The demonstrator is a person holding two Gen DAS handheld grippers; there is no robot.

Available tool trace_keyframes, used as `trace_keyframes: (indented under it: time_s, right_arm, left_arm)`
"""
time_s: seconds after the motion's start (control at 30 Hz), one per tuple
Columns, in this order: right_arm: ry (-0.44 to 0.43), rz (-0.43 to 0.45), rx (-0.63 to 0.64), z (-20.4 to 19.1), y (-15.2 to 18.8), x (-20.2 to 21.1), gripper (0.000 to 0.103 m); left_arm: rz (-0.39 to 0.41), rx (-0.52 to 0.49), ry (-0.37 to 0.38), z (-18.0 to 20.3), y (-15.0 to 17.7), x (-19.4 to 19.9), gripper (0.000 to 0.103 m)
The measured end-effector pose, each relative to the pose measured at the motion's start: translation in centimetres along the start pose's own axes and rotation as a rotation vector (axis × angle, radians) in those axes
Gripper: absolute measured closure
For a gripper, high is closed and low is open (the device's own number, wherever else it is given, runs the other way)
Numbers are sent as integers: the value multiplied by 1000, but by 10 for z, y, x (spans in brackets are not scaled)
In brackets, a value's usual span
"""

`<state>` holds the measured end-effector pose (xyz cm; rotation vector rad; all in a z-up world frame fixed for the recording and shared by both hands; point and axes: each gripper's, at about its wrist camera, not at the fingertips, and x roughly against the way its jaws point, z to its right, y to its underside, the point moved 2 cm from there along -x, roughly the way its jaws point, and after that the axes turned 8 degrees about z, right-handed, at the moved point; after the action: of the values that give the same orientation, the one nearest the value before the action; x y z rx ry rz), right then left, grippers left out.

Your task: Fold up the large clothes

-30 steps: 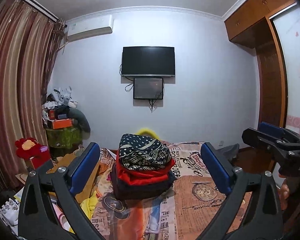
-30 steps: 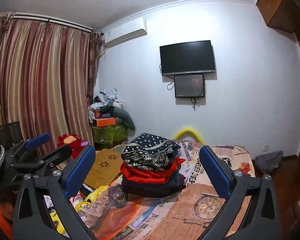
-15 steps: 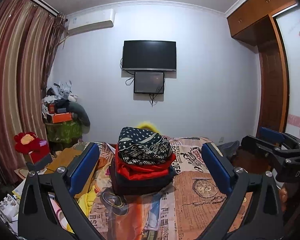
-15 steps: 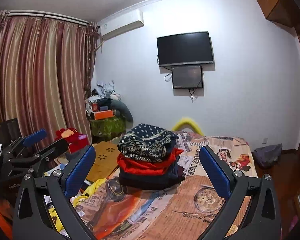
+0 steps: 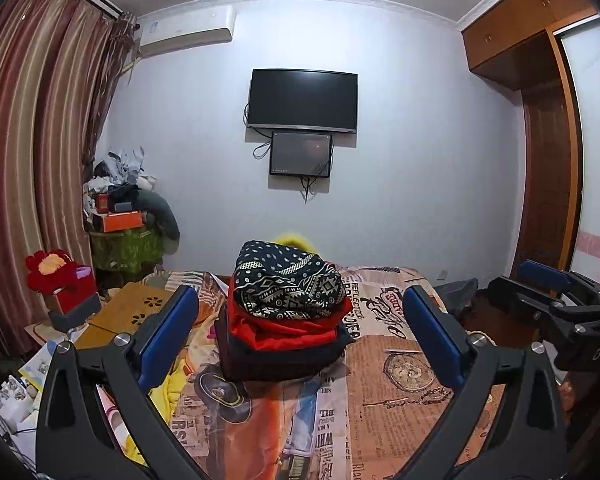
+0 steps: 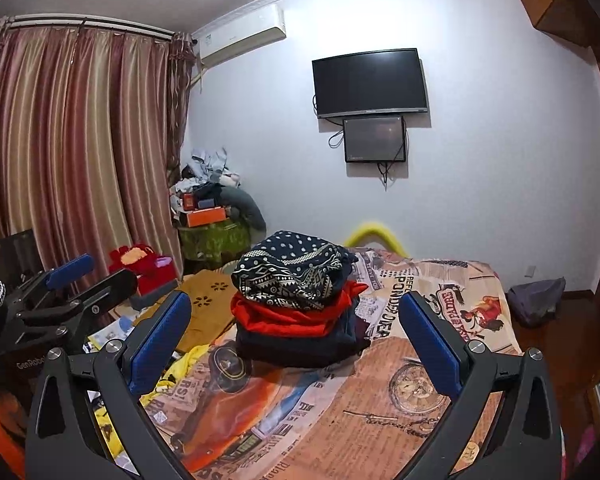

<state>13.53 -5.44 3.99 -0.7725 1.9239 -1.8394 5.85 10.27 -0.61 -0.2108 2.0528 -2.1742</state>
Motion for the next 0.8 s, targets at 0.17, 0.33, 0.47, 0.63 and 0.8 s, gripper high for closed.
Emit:
trace_keyframes:
  time_s: [0.17,0.33,0.47,0.63,0.8]
  right_arm:
    - [-1,1,-14,3,-2,1,0]
    - [-2,4,-19,4,-2,3,0]
    - [-1,6,-18,4,-3,3,0]
    - [0,12,-21,4,-4,5,0]
    - [6,14,-21,5,-4,5,0]
  left_arm:
    - [-10,7,1,0,3,-3,1]
    - [-16,4,6,2,5,-4,1]
    - [-14,14,12,1,3,-4,1]
    - [-21,31,26,-1,2,-4,1]
    - [-30,43,36,-2,3,-6,1]
